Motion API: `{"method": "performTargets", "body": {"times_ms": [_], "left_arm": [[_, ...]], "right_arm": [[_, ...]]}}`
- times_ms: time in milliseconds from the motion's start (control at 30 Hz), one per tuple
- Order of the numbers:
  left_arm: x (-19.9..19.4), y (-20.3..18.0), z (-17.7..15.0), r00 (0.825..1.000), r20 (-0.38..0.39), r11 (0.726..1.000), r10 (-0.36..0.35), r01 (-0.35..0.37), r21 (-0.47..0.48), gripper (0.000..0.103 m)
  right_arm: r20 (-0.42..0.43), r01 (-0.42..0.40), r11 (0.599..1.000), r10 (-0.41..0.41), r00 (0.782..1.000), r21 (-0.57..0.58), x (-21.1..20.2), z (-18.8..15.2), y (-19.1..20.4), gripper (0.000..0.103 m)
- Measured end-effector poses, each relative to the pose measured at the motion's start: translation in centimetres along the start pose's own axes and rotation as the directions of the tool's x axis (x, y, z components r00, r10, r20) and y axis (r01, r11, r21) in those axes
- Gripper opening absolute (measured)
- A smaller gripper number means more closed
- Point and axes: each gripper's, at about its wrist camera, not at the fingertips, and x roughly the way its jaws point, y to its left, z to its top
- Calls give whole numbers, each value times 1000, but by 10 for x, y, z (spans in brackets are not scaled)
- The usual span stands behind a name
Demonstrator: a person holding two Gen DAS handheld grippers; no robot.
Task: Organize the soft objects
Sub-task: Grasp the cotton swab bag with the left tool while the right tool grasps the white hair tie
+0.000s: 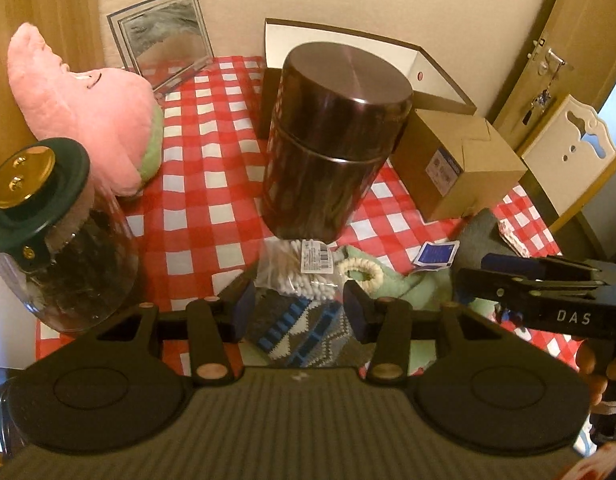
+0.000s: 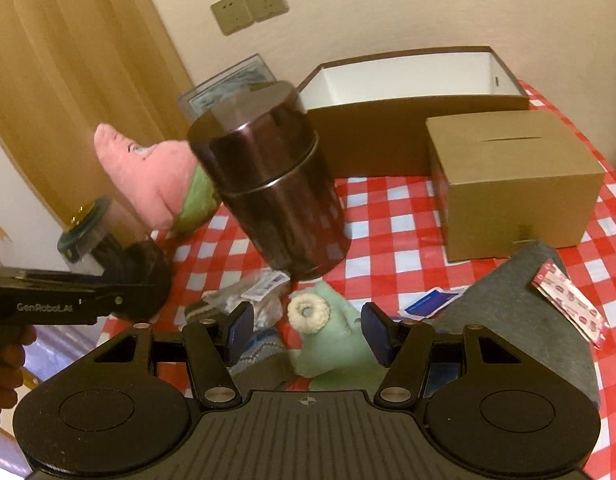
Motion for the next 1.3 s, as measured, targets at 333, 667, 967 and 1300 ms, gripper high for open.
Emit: {"method": "performTargets", "body": {"times_ms": [333, 667, 967, 1300], "left_arm": [[27, 3, -5, 1000, -26, 1000, 10, -10, 6, 46], [54, 5, -8, 998, -59, 1000, 20, -19, 17, 46], [68, 12, -6, 997, -80, 1000, 12, -12, -1, 46], [76, 14, -2, 996, -89, 1000, 0, -1, -13, 50]], "right_arm": [[-34, 24, 981, -32, 999, -191, 34, -7, 18, 59], [-76, 46, 947, -74, 994, -318, 72, -10, 19, 50], [-105, 54, 911, -106, 989, -410, 101, -17, 24, 47], [-96, 57, 870, -119, 988, -490, 121, -24, 26, 27]]}}
